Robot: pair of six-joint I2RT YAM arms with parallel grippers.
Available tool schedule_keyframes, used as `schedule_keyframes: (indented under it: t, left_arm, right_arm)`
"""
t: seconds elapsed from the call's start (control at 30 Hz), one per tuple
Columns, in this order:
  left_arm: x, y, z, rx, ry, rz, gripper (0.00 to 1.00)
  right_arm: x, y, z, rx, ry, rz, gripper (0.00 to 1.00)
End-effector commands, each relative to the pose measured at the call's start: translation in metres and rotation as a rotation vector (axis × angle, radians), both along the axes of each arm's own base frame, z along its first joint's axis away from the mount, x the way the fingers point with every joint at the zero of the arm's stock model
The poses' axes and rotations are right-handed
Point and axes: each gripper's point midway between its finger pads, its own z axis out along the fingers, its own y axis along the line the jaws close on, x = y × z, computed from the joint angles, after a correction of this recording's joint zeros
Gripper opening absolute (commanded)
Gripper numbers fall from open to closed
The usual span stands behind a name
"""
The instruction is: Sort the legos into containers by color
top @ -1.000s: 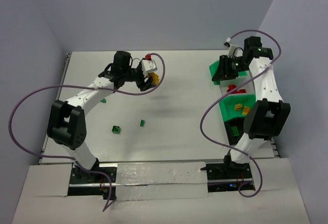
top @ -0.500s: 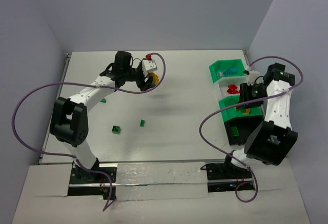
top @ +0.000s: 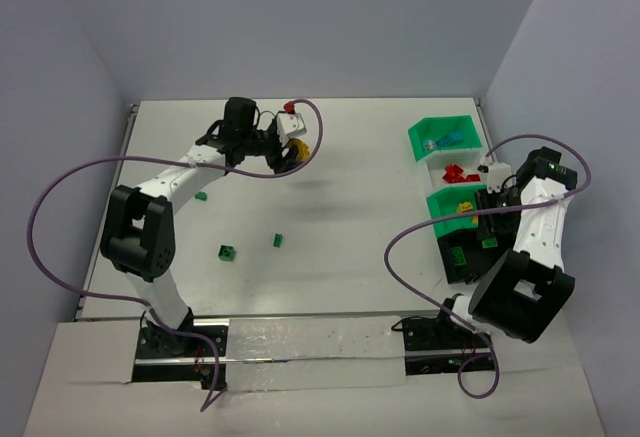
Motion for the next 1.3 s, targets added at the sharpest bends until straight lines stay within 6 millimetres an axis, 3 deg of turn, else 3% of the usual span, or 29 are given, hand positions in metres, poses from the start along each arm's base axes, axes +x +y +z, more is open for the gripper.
schedule_keyframes:
  t: [0.0,0.13,0.4,0.57,0.67,0.8,0.9,0.97,1.0,1.03,1.07,1.1,1.13,1.17,1.27]
  left_arm:
    - [0.009,-0.005,0.024,-0.052,-0.043,-0.013,0.07]
    - [0.009,-0.003,0.022,-0.054,-0.041,-0.009,0.07]
    - [0.009,0.002,0.021,-0.048,-0.036,-0.001,0.07]
    - [0.008,0.004,0.022,-0.049,-0.035,0.002,0.07]
    - [0.008,0.005,0.023,-0.053,-0.036,0.004,0.07]
    - [0.006,0.005,0.033,-0.09,-0.026,-0.002,0.07]
    - [0.0,0.001,0.048,-0.142,-0.041,-0.03,0.07]
    - [-0.004,-0.001,0.053,-0.165,-0.046,-0.041,0.07]
    - [-0.004,-0.002,0.058,-0.178,-0.056,-0.042,0.07]
    - [-0.008,-0.005,0.058,-0.185,-0.051,-0.045,0.07]
    - [-0.007,-0.008,0.065,-0.197,-0.082,-0.049,0.07]
    - [-0.008,-0.009,0.069,-0.203,-0.095,-0.053,0.07]
    - [-0.009,-0.011,0.072,-0.207,-0.112,-0.057,0.07]
    - [-0.007,-0.011,0.073,-0.21,-0.124,-0.054,0.07]
    - [-0.01,-0.016,0.078,-0.208,-0.164,-0.071,0.07]
  right_arm:
    - [0.001,-0.016,-0.001,-0.073,-0.008,0.033,0.2]
    - [-0.005,-0.021,-0.008,-0.096,0.023,0.058,0.25]
    - [-0.01,-0.029,-0.018,-0.127,0.073,0.08,0.46]
    - [-0.011,-0.032,-0.02,-0.136,0.089,0.072,0.7]
    - [-0.004,-0.033,-0.009,-0.141,0.057,0.065,0.86]
    - [0.028,-0.019,0.026,-0.081,-0.063,0.037,0.88]
    - [0.082,0.025,0.06,0.034,-0.218,0.041,0.9]
    - [0.109,0.073,0.073,0.122,-0.266,0.119,0.9]
    - [0.12,0.078,0.081,0.161,-0.294,0.093,0.91]
    - [0.142,0.122,0.095,0.263,-0.327,0.129,0.91]
    - [0.153,0.141,0.103,0.336,-0.337,0.124,0.91]
    - [0.169,0.158,0.123,0.414,-0.379,0.097,0.91]
    - [0.177,0.184,0.127,0.484,-0.366,0.138,0.92]
    - [0.185,0.189,0.132,0.51,-0.374,0.14,0.93]
    - [0.205,0.239,0.138,0.604,-0.347,0.226,0.94]
